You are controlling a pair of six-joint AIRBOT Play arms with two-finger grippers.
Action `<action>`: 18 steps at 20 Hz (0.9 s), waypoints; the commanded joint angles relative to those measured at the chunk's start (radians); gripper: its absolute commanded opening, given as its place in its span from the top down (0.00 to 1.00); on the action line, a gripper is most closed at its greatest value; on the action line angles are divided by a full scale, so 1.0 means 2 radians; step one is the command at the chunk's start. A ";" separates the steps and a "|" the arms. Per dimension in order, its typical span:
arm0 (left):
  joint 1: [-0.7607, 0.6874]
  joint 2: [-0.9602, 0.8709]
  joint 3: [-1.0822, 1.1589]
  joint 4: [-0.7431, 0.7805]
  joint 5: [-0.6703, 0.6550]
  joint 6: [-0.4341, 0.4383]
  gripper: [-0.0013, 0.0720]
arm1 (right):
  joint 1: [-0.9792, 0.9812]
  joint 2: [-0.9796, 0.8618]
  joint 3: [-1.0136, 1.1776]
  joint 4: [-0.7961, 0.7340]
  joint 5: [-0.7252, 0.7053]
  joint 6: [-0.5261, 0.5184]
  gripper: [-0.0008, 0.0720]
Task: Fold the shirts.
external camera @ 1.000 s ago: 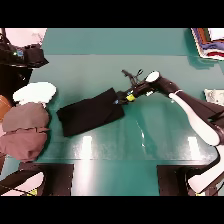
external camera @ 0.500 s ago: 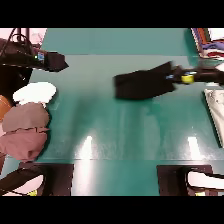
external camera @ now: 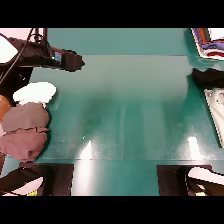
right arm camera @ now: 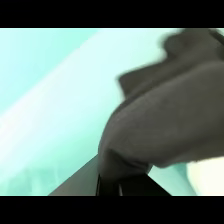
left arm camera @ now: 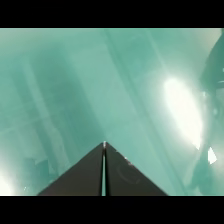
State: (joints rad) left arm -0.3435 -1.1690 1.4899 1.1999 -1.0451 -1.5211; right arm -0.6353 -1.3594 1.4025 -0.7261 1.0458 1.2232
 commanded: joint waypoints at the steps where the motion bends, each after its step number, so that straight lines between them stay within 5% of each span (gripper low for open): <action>1: -0.011 -0.009 -0.002 -0.002 0.008 -0.001 0.95 | -0.026 -0.019 0.058 -0.001 0.005 0.000 0.96; 10: -0.011 -0.014 -0.007 -0.002 0.012 0.001 0.95 | -0.055 -0.017 0.164 -0.015 0.128 0.000 0.96; 18: -0.011 -0.014 -0.007 -0.001 0.012 0.006 0.95 | -0.103 0.031 0.103 -0.230 0.191 0.049 0.96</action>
State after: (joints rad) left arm -0.3656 -1.1961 1.4761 1.1965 -1.0218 -1.5173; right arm -0.8108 -1.3350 1.6733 -1.0130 1.3800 1.2842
